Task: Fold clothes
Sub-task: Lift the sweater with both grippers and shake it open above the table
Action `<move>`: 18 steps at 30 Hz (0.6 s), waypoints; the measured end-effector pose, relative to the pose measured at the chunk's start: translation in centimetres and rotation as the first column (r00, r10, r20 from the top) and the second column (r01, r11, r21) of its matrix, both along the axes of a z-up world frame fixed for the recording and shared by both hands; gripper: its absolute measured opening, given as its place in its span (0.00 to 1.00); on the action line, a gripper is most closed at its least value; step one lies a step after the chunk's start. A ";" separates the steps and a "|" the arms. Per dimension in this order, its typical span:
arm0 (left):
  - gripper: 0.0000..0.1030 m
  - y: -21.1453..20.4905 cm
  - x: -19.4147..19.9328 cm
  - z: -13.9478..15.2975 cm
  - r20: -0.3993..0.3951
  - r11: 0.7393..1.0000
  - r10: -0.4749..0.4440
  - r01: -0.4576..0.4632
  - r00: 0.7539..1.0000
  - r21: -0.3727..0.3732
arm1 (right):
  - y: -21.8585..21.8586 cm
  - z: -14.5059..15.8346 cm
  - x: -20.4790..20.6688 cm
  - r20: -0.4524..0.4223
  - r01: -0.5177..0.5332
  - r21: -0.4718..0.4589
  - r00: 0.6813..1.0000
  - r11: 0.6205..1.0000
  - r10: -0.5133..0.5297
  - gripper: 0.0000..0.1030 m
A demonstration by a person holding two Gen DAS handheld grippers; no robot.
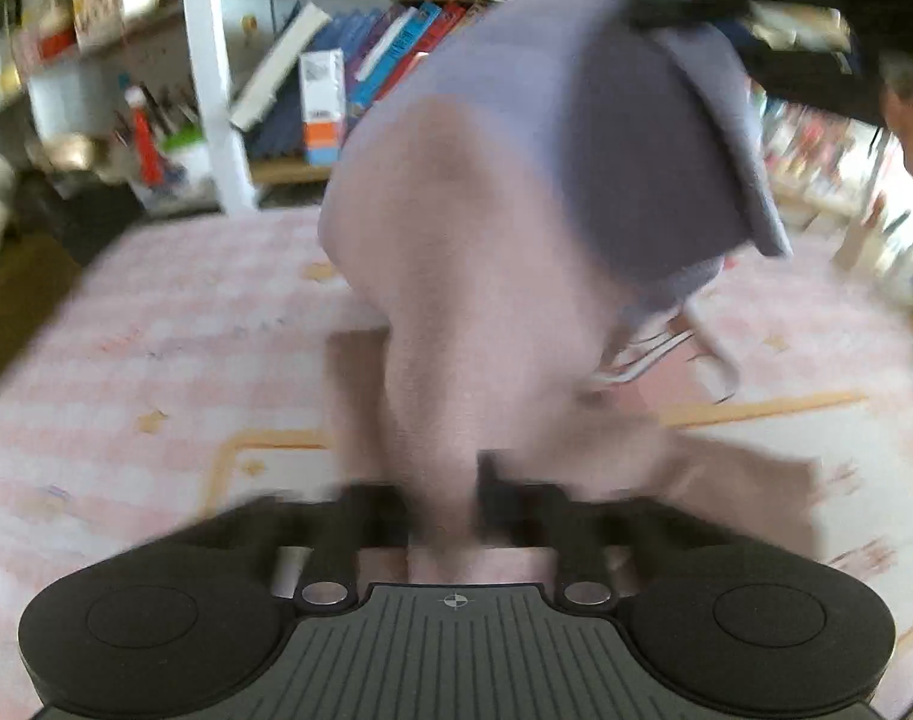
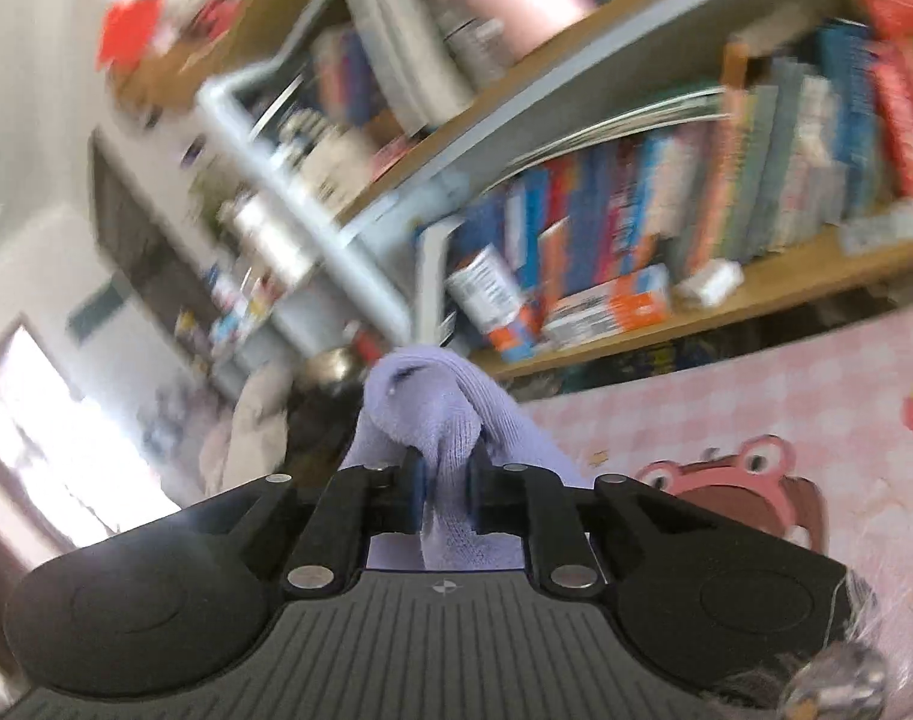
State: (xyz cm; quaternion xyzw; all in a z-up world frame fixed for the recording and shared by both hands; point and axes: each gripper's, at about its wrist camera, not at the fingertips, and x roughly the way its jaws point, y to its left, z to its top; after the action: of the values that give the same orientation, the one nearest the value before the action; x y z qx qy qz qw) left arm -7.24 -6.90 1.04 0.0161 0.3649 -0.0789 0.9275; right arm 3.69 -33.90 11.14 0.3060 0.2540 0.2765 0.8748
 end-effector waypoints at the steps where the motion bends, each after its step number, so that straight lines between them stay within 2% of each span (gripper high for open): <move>1: 0.08 -0.3 -0.1 0.5 0.029 1.000 -0.028 0.028 0.999 -0.005 | -1.6 0.2 -0.1 -0.014 0.038 0.039 0.999 0.999 -0.038 0.11; 3: 0.08 -1.8 -0.2 1.7 0.086 0.993 -0.120 0.118 0.989 0.019 | -4.0 1.4 -0.1 -0.002 0.102 0.093 0.995 0.990 -0.103 0.10; 5: 0.08 -2.9 -0.2 2.9 0.144 0.977 -0.200 0.208 0.969 -0.045 | -5.6 3.4 -0.1 0.046 0.138 0.129 0.988 0.982 -0.145 0.10; 7: 0.08 -4.2 -0.2 4.2 0.207 0.931 -0.302 0.335 0.930 -0.144 | -4.8 7.0 -0.8 0.170 0.088 0.118 0.979 0.989 -0.108 0.10; 9: 0.18 -5.1 -0.2 4.8 0.224 0.892 -0.378 0.418 0.898 -0.173 | -3.6 10.3 -1.5 0.288 0.019 0.094 0.957 0.995 -0.046 0.10; 10: 0.19 -5.5 -0.2 5.0 0.230 0.871 -0.411 0.454 0.882 -0.185 | -2.1 11.3 -2.0 0.328 -0.056 0.062 0.944 0.997 0.032 0.10; 11: 0.24 -5.1 -0.1 4.5 0.197 0.881 -0.401 0.435 0.895 -0.184 | -0.6 12.0 -2.4 0.345 -0.128 0.017 0.932 0.992 0.114 0.10; 13: 0.34 -4.0 0.1 3.4 0.129 0.902 -0.374 0.392 0.919 -0.181 | 2.9 11.7 -3.0 0.322 -0.269 -0.085 0.904 0.959 0.282 0.10; 14: 0.39 -2.4 0.2 2.5 0.086 0.928 -0.309 0.320 0.947 -0.189 | 4.2 10.5 -3.0 0.286 -0.309 -0.111 0.900 0.944 0.328 0.10; 16: 0.39 1.1 -0.1 0.8 0.009 0.966 -0.174 0.172 0.985 -0.193 | 6.4 6.8 -2.6 0.167 -0.353 -0.138 0.913 0.925 0.373 0.10; 18: 0.39 5.0 -1.3 -0.6 -0.051 0.986 -0.025 0.017 0.998 -0.167 | 7.6 2.1 -1.8 -0.003 -0.346 -0.138 0.937 0.928 0.348 0.10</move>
State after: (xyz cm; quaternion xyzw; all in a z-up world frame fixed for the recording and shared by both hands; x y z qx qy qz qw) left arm -8.59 -1.90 0.46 -0.0599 0.3812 -0.1194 0.9148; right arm 1.93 -26.29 13.20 0.1927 0.3130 0.4120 0.8338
